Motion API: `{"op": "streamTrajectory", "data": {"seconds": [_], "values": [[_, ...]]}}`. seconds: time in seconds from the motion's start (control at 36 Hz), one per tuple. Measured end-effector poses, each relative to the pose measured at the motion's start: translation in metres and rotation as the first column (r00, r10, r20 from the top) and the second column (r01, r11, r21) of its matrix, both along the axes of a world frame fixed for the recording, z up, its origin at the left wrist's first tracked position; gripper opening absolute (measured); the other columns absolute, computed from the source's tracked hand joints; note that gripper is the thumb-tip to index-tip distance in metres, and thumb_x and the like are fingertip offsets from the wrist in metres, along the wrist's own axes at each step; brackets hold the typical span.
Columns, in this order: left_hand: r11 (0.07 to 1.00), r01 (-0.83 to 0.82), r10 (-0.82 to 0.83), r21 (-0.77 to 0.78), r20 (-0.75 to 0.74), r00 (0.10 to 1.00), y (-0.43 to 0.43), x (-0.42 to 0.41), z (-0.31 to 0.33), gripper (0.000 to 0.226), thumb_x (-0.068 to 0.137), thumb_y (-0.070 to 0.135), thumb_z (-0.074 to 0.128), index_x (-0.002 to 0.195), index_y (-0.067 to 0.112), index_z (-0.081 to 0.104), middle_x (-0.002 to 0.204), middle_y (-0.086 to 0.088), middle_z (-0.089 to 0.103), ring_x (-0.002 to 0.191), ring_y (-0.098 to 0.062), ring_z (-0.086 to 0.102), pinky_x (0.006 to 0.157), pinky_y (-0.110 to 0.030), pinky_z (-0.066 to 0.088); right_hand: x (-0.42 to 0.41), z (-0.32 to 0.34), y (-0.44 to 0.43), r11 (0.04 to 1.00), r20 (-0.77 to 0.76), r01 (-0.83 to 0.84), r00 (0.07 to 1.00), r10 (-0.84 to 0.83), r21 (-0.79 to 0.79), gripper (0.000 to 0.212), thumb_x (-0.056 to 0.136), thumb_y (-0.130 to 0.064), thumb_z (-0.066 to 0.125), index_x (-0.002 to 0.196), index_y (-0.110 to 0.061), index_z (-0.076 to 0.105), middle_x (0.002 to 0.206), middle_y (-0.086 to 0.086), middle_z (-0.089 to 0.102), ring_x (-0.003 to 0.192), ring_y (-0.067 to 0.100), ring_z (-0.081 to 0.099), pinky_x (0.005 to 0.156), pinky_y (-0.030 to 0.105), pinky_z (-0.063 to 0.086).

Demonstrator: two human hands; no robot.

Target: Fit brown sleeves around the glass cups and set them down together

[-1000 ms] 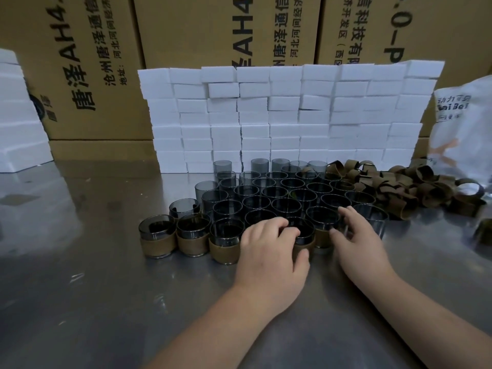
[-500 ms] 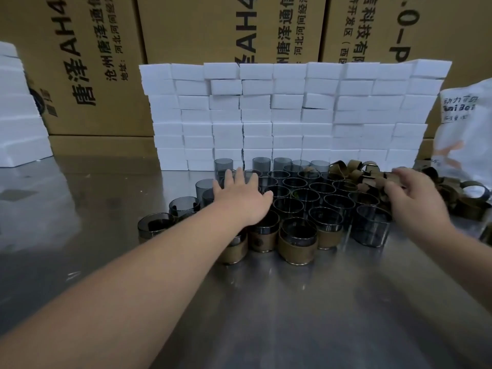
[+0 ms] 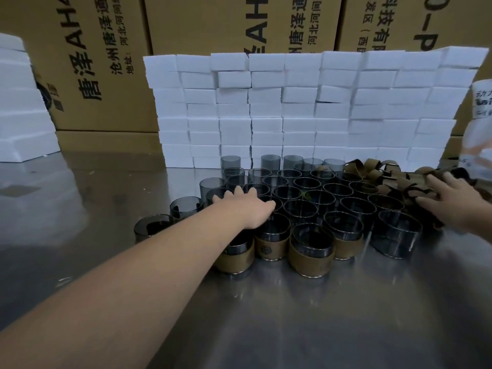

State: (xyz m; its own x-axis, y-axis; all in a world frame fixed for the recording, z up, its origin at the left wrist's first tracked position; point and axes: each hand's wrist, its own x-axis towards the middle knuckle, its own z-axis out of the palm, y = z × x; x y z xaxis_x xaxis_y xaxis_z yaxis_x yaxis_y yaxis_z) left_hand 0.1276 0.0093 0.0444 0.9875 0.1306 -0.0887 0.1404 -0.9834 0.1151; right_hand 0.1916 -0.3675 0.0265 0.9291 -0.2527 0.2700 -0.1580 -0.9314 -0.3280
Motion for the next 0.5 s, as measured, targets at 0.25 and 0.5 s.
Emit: {"op": "streamTrajectory", "data": {"seconds": [0.25,0.5], "values": [[1.0,0.004,-0.004,0.003,0.021,1.0,0.0,0.0,-0.002,0.071,0.09,0.064,0.018,0.149,0.026,0.01,0.158,-0.008,0.004,0.142,-0.034,0.012,0.111,-0.054,0.008,0.006,-0.011,0.001,0.981,-0.092,-0.062,0.995,0.046,-0.184,0.076,0.082,-0.031,0.068,0.146,-0.011,0.03,0.144,0.019,0.039,0.126,0.037,0.044,0.103,0.043,0.038],[1.0,0.008,-0.007,-0.003,0.037,0.999,0.0,-0.001,-0.003,0.07,0.09,0.063,0.018,0.149,0.025,0.012,0.157,-0.008,0.008,0.141,-0.034,0.016,0.111,-0.054,0.01,0.009,-0.007,-0.01,0.959,0.068,0.007,0.998,0.013,-0.283,0.05,0.08,-0.031,0.069,0.124,-0.012,0.056,0.116,0.02,0.057,0.097,0.038,0.059,0.079,0.044,0.051]]}}
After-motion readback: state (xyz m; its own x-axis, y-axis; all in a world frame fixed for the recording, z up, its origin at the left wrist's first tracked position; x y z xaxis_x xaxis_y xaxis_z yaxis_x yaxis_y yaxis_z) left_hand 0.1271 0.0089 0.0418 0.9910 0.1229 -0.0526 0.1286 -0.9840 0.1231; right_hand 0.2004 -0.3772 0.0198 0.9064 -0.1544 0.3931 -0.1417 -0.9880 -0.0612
